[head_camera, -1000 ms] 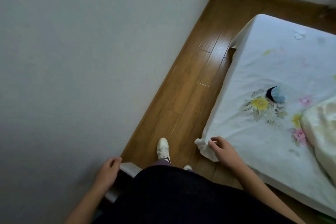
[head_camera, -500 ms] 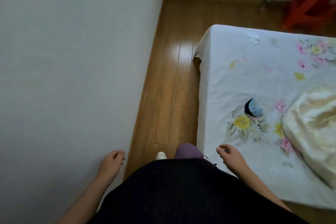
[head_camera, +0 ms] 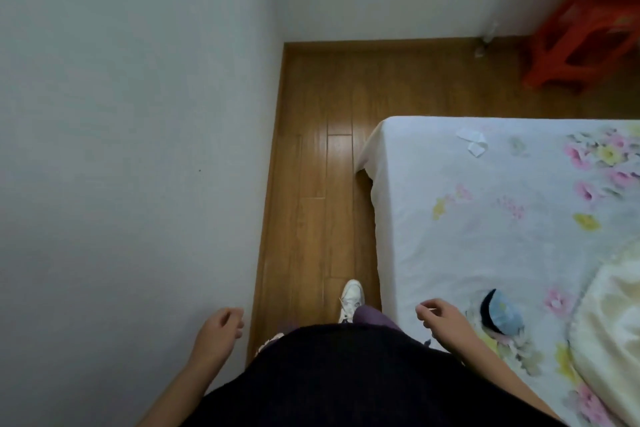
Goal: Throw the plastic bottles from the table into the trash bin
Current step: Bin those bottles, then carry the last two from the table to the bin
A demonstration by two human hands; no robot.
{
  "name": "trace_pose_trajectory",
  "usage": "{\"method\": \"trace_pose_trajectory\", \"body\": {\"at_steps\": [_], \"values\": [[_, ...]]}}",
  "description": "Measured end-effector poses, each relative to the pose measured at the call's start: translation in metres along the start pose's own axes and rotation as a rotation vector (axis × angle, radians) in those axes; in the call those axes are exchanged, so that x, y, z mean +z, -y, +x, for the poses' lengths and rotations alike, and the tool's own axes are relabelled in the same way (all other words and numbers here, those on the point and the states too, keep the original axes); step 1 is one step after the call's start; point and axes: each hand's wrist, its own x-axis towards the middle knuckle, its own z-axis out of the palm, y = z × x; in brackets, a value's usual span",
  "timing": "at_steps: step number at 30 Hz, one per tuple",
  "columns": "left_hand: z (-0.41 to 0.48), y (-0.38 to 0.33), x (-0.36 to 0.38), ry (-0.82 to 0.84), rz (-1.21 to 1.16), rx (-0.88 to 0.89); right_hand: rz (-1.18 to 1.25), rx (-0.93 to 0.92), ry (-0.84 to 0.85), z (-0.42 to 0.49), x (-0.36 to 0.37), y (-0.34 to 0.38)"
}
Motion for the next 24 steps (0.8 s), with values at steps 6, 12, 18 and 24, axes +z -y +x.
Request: {"method": "trace_pose_trajectory", "body": {"at_steps": [6,12,18,24], "values": [[0.038,-0.059,-0.007,-0.029,-0.048,-0.133,-0.128,-0.21,0.057,0.077,-0.041,0.162],[0.113,-0.129,-0.016,-0.032,-0.131,-0.235,-0.12,-0.303,0.05,0.15,-0.076,0.282],[0.224,-0.258,-0.031,-0.022,-0.11,-0.188,-0.086,-0.197,-0.018,0.221,-0.111,0.343],[0.311,-0.439,-0.039,0.064,-0.011,0.065,0.096,-0.039,-0.106,0.267,-0.157,0.377]]}}
